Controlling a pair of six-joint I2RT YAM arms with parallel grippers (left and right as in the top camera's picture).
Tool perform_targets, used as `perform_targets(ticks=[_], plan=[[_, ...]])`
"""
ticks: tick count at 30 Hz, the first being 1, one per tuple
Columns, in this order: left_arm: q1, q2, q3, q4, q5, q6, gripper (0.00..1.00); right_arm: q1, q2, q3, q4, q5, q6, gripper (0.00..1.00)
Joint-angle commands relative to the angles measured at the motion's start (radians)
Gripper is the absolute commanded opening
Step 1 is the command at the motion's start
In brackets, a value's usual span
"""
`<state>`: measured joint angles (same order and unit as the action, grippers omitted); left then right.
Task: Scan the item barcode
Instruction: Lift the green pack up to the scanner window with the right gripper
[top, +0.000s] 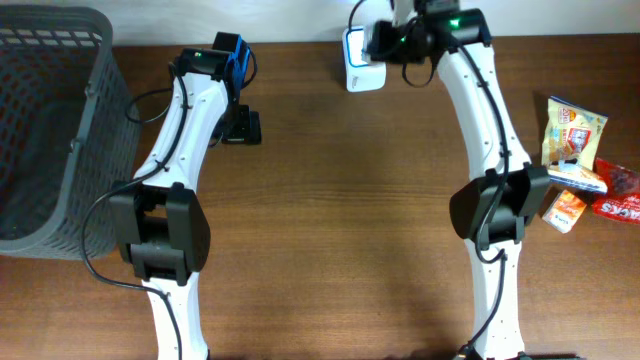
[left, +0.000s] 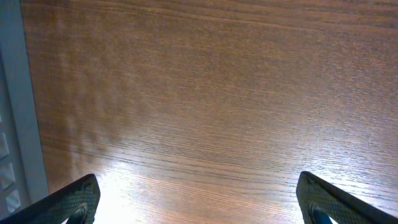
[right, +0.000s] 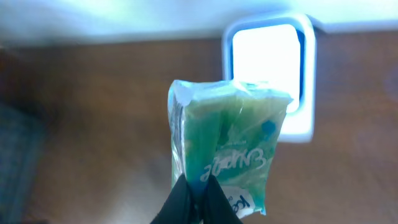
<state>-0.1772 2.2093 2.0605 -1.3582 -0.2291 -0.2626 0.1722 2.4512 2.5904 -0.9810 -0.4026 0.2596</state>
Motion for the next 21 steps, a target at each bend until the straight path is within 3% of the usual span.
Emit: perform_targets(ticks=[1, 3, 10, 14, 21], plan=[[0.005, -0.016, -0.005, 0.008, -0.011, -0.013, 0.99, 0.009, 0.0, -0.084, 0.161, -0.142, 0.136, 0.04], [0.005, -0.016, -0.005, 0.016, -0.011, -0.013, 0.99, 0.011, 0.008, -0.138, 0.287, -0.148, 0.242, 0.04], [0.005, -0.016, -0.005, 0.023, -0.011, -0.013, 0.99, -0.011, 0.026, -0.277, 0.482, -0.165, 0.482, 0.04], [0.005, -0.016, -0.005, 0.026, -0.011, -0.013, 0.99, -0.036, 0.027, -0.335, 0.545, -0.198, 0.555, 0.04], [0.005, -0.016, -0.005, 0.026, -0.011, -0.013, 0.99, -0.061, 0.028, -0.339, 0.551, -0.223, 0.562, 0.04]])
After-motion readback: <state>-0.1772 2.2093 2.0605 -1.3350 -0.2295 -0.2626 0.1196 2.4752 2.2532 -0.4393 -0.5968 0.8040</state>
